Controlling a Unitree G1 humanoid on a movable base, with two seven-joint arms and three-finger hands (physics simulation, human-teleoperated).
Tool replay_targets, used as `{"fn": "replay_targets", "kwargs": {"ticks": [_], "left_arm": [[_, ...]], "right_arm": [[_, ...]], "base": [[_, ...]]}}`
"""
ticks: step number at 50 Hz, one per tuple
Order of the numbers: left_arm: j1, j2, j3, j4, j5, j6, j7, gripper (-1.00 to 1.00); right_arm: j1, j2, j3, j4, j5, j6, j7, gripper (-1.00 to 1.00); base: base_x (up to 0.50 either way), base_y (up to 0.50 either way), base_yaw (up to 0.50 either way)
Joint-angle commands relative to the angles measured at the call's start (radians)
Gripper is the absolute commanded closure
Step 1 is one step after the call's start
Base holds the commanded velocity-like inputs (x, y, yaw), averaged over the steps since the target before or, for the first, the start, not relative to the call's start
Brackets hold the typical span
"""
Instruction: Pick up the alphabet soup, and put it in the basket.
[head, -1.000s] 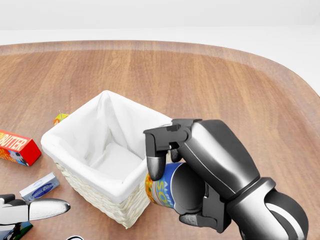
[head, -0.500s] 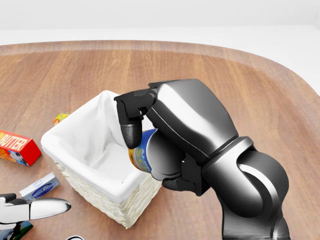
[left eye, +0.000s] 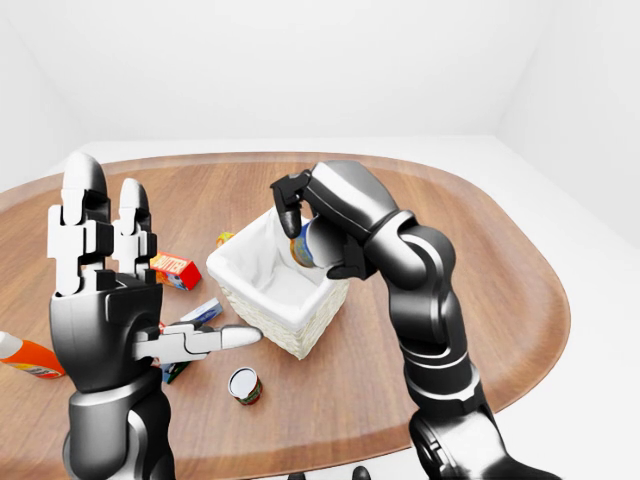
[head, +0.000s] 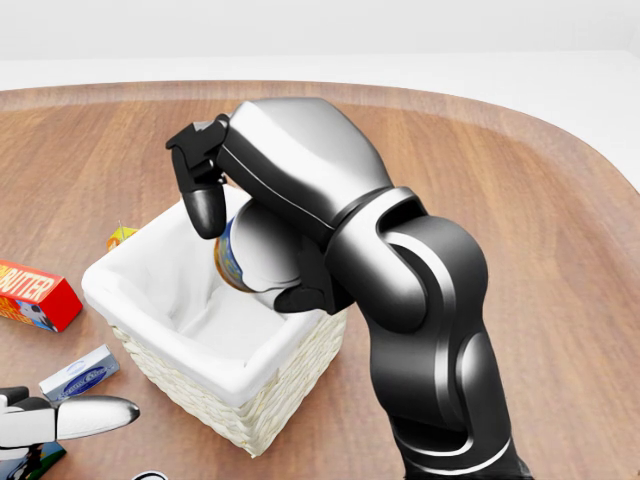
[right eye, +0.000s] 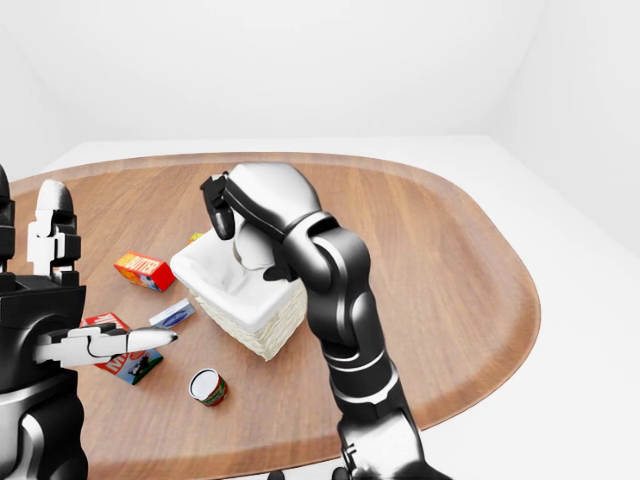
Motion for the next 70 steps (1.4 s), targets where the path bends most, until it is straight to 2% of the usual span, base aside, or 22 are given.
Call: {"fn": "replay_targets", "kwargs": {"ticks": [1,15,35,70], "left_arm": [[-0.001,0.001,-0.002,0.000,0.000,0.000,0.000,-1.00],[-0.002,0.001,0.001,-0.001,-0.005,0.000,0.000,-1.00],[-0.008,0.004,0.005,0.005,-0.009,0.000,0.001,-1.00],[-0.003,0.003,0.005,0.008,-0.012,0.000,-0.004,-1.00]], "right_arm": [[-0.092,0.011,-0.015,0.169,0.033,0.000,-0.052,1.00],[-0.135,0.015,-0.009,0.391,0.034,0.000,-0.151,1.00],[-0.292,-0.015,-0.041,0.693,0.091,0.000,-0.255,1.00],[-0.260,0.086,0.011,0.793,-0.001,0.000,-0.307,1.00]], "base": [[0.00,0.00,0.00],[0.00,0.00,0.00],[0.00,0.00,0.00],[0.00,0.00,0.00]]}}
